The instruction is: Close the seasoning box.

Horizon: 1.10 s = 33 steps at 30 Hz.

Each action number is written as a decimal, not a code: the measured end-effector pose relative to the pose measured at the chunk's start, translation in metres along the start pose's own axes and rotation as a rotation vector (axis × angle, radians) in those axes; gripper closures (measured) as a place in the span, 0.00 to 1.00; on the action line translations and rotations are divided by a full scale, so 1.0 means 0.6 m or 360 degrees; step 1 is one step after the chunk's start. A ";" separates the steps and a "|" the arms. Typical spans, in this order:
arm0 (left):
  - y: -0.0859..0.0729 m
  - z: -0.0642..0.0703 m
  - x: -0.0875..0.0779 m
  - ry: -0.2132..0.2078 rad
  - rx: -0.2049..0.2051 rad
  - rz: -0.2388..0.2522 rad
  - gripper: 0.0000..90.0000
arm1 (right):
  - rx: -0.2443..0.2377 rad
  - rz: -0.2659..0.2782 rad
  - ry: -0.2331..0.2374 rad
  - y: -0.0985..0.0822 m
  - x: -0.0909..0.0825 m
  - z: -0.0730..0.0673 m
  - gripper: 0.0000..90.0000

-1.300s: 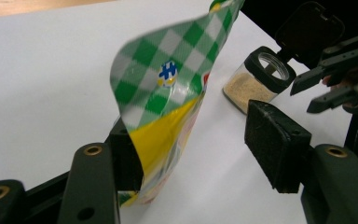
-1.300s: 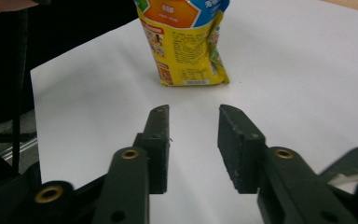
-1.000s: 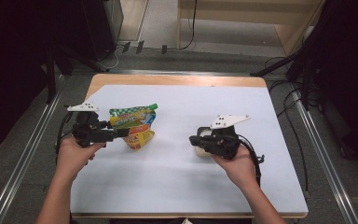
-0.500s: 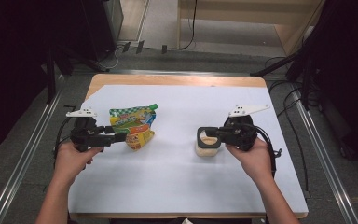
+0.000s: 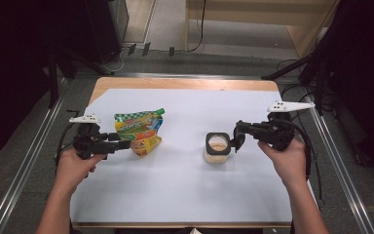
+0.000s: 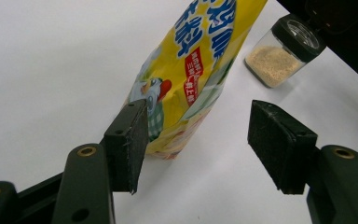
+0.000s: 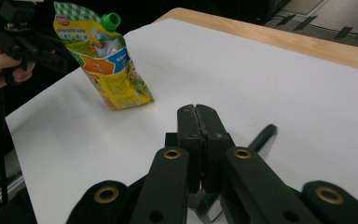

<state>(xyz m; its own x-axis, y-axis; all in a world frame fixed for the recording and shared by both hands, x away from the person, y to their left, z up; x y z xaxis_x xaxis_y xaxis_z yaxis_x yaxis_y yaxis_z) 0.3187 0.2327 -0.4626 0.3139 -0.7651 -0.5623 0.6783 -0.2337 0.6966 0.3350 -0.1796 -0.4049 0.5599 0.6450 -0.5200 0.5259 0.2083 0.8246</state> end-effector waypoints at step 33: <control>-0.015 -0.020 -0.015 0.0024 -0.0055 0.0025 0.44 | 0.0163 -0.0128 -0.0131 -0.068 0.056 0.062 1.00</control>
<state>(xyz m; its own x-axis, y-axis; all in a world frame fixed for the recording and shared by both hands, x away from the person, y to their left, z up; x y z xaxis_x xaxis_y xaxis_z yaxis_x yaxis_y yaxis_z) 0.3178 0.2488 -0.4694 0.3346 -0.7591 -0.5584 0.6956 -0.2008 0.6898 0.3560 -0.1936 -0.4640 0.5620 0.5659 -0.6033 0.6311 0.1781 0.7550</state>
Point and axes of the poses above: each handheld gripper's, and its own axes: x roughly forward along the jaws, y roughly out of its top, z roughly to its right, the point moved 7 cm from there along x, roughly forward along the jaws, and after that the axes turned 9 degrees about -y, right-handed, at the moved point
